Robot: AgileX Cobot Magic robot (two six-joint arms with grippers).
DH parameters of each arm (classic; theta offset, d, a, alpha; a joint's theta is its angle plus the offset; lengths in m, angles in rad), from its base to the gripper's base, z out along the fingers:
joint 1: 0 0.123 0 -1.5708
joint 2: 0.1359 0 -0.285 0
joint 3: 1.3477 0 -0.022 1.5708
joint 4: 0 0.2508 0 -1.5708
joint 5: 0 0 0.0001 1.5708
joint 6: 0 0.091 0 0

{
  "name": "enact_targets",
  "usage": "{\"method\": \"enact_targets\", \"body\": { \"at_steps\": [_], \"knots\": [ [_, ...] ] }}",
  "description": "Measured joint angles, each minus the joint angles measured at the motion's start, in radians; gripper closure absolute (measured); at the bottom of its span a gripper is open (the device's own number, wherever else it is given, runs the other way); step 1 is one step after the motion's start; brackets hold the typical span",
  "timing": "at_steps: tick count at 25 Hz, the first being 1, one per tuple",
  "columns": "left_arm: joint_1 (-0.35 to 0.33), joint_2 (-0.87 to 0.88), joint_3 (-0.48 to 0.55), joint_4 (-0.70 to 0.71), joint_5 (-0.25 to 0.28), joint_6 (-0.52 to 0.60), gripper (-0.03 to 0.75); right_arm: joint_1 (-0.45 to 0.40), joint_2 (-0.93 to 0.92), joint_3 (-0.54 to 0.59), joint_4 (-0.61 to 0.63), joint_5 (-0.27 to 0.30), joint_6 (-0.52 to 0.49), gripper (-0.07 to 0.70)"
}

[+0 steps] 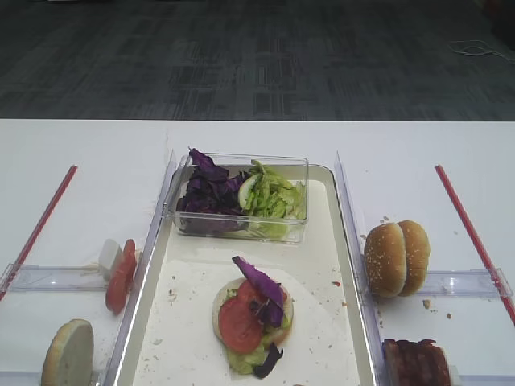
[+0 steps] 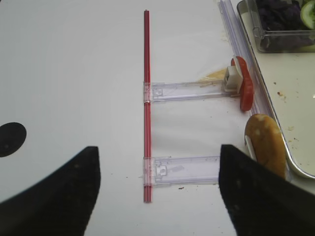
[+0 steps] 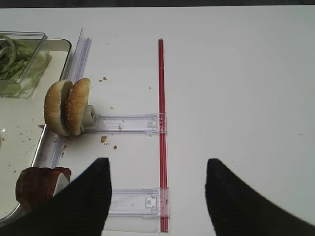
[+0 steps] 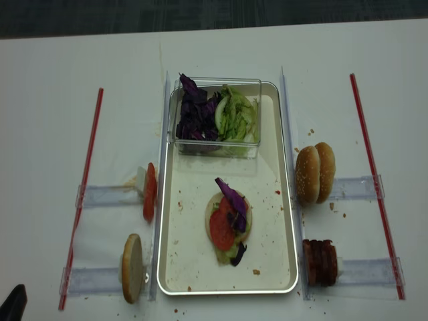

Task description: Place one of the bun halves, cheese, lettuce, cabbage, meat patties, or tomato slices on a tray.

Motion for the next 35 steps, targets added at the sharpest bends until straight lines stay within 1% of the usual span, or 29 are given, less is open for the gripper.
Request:
{"method": "enact_targets", "body": {
  "at_steps": [35],
  "knots": [
    [0.0, 0.0, 0.0, 0.0, 0.0, 0.0, 0.224, 0.0, 0.0, 0.0, 0.0, 0.0, 0.0, 0.167]
  ]
}}
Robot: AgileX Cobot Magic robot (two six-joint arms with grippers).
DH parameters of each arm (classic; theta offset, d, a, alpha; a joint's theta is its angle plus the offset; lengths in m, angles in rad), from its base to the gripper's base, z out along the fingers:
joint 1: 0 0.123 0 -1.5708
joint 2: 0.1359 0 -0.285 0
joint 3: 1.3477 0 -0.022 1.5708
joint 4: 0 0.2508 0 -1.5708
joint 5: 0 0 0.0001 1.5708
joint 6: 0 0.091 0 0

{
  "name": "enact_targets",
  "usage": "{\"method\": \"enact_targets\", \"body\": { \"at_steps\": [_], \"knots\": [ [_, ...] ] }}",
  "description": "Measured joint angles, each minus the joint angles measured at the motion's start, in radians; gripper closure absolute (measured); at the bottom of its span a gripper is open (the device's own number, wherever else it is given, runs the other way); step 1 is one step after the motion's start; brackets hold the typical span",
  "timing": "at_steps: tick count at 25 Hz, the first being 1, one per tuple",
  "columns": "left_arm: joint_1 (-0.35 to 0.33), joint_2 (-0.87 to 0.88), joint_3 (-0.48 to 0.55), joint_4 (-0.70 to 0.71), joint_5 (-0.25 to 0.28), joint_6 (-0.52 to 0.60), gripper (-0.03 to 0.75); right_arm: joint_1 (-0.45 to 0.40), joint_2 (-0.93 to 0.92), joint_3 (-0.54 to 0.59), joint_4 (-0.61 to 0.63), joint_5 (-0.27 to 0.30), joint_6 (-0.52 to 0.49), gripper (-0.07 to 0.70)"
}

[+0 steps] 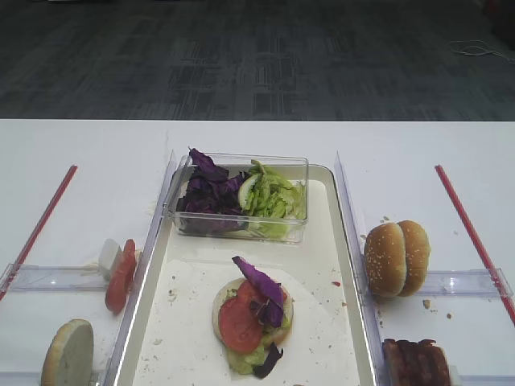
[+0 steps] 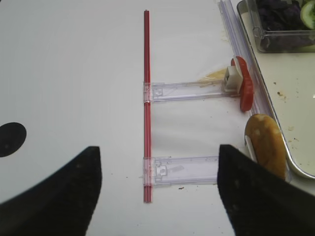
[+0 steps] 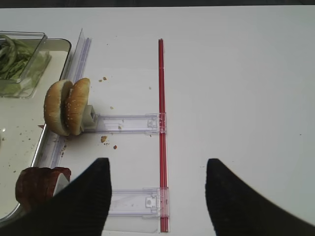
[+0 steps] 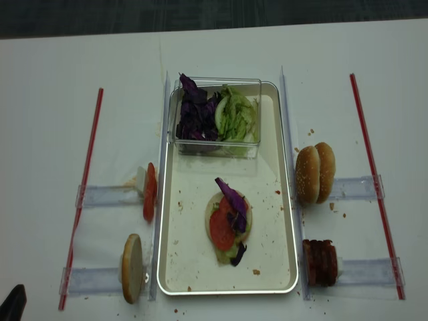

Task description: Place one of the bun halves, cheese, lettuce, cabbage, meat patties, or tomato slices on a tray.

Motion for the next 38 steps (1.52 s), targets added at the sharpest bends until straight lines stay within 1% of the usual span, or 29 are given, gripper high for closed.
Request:
{"method": "enact_targets", "body": {
  "at_steps": [38],
  "knots": [
    [0.0, 0.0, 0.0, 0.0, 0.0, 0.0, 0.225, 0.0, 0.0, 0.0, 0.0, 0.0, -0.002, 0.167]
  ]
}}
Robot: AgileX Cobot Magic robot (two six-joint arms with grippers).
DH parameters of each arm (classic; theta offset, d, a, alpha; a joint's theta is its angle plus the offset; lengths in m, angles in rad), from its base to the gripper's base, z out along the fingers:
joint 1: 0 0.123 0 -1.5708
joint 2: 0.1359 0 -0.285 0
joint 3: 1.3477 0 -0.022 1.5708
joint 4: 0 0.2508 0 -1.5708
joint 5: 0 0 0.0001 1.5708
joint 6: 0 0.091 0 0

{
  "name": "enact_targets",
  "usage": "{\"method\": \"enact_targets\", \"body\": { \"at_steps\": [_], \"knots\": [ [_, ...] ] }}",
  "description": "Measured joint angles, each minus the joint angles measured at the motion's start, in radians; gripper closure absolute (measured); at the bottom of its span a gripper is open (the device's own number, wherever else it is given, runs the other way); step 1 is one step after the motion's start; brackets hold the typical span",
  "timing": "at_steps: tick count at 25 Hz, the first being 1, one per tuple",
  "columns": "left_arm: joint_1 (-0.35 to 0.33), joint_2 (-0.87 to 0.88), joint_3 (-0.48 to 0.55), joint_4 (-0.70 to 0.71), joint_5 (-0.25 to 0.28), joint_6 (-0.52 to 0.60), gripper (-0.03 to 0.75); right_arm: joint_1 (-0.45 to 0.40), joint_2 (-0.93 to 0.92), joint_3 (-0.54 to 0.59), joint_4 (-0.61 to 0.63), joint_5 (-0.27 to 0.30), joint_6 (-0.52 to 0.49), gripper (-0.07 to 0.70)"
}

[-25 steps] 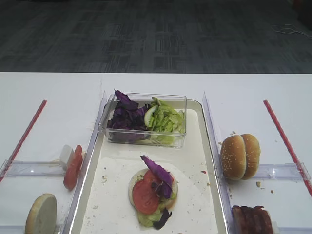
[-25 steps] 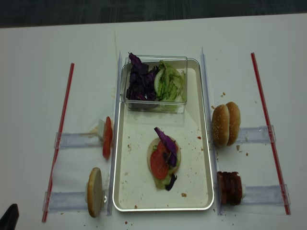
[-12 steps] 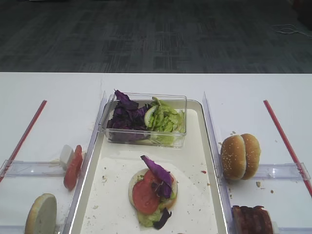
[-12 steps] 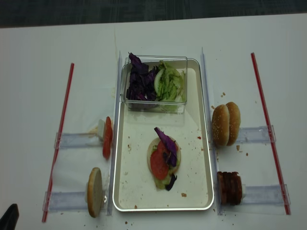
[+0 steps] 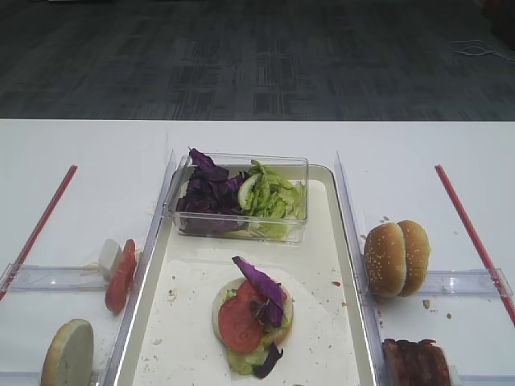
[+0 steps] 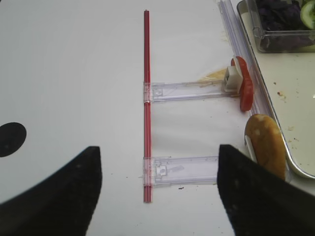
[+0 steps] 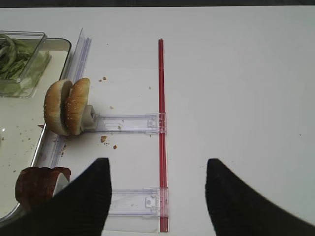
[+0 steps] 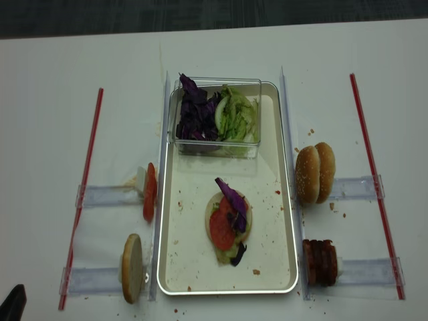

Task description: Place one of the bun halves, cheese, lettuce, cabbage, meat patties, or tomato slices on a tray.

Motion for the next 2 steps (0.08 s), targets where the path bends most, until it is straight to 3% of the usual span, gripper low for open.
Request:
{"method": "enact_targets", "body": {
  "at_steps": [2],
  "knots": [
    [0.0, 0.0, 0.0, 0.0, 0.0, 0.0, 0.225, 0.0, 0.0, 0.0, 0.0, 0.0, 0.0, 0.167]
  ]
}}
